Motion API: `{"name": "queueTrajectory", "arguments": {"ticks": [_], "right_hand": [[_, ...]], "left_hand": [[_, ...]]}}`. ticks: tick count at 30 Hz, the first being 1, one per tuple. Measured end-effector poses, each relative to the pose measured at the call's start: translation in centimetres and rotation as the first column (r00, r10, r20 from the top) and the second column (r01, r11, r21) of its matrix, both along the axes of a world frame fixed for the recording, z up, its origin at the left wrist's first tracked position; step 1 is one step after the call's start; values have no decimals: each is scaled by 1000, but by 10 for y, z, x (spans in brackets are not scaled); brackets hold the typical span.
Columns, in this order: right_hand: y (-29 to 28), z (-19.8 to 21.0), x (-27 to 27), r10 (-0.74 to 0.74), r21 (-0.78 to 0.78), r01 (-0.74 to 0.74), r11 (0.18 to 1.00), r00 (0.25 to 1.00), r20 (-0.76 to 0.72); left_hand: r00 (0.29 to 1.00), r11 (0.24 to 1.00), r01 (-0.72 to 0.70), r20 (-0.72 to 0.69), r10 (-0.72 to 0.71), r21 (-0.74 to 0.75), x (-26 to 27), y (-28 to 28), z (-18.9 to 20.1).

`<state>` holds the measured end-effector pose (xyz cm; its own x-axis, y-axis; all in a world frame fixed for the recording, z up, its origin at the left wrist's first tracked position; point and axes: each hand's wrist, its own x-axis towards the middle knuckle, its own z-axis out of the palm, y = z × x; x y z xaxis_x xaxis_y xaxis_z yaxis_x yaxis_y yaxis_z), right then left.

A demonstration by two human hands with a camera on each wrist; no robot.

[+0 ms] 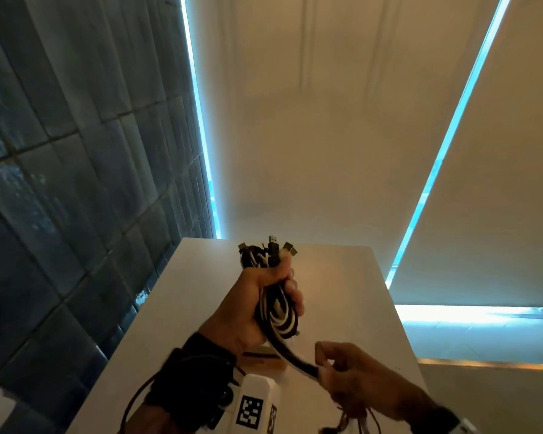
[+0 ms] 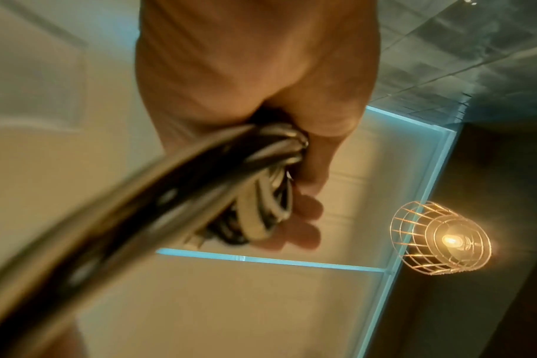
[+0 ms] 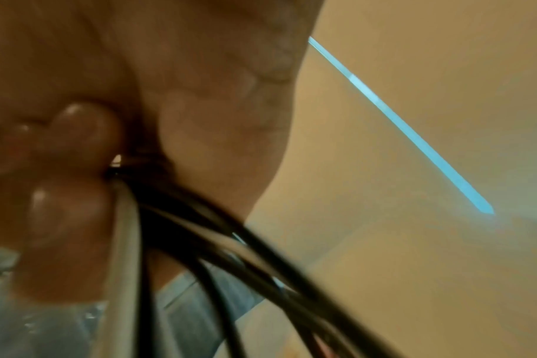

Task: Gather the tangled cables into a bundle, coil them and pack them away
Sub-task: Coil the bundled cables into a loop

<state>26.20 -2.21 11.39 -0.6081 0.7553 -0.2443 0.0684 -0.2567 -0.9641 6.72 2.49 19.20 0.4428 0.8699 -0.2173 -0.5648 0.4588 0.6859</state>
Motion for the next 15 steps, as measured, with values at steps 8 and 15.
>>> {"name": "queueTrajectory", "arguments": {"ticks": [8, 15], "right_hand": [[40, 68, 38, 247, 17, -298, 954, 820, 517], [48, 94, 19, 57, 262, -234, 936, 838, 542]], "left_hand": [[960, 978, 201, -208, -186, 57, -3, -21, -21], [881, 950, 256, -448, -154, 177, 7, -26, -26]]}}
